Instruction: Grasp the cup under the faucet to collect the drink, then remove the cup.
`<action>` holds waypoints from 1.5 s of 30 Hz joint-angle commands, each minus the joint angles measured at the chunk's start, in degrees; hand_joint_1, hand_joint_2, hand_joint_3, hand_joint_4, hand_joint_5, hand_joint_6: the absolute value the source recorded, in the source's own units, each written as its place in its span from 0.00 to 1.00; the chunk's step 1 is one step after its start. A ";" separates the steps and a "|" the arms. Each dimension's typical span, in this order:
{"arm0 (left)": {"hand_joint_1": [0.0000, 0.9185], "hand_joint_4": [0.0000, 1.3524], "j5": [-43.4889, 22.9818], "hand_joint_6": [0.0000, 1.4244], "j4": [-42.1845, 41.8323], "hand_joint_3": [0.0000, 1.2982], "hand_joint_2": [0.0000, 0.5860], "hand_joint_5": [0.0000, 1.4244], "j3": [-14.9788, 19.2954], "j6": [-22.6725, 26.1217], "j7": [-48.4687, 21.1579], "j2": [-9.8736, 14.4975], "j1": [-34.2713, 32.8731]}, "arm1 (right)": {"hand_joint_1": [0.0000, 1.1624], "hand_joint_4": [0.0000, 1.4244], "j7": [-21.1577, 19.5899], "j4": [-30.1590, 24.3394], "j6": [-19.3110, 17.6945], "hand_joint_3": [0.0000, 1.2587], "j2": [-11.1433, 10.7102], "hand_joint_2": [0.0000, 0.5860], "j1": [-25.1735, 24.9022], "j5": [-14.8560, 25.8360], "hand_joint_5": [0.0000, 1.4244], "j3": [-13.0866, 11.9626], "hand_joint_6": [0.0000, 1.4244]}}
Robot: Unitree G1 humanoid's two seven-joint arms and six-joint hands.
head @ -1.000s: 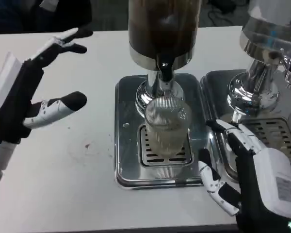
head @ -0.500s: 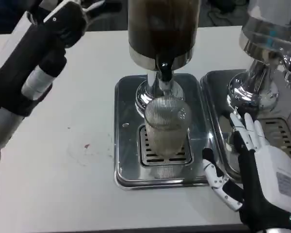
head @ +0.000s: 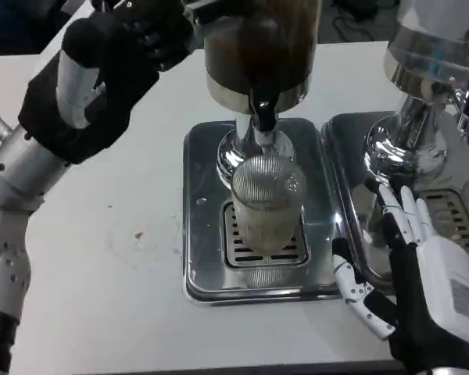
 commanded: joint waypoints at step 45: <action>0.00 0.00 22.57 0.04 26.85 0.07 0.10 0.07 -1.21 -11.30 -3.44 -9.60 -10.09 | 0.30 0.04 -2.53 0.91 -0.20 0.08 1.62 0.75 2.54 1.43 0.03 -0.03 0.07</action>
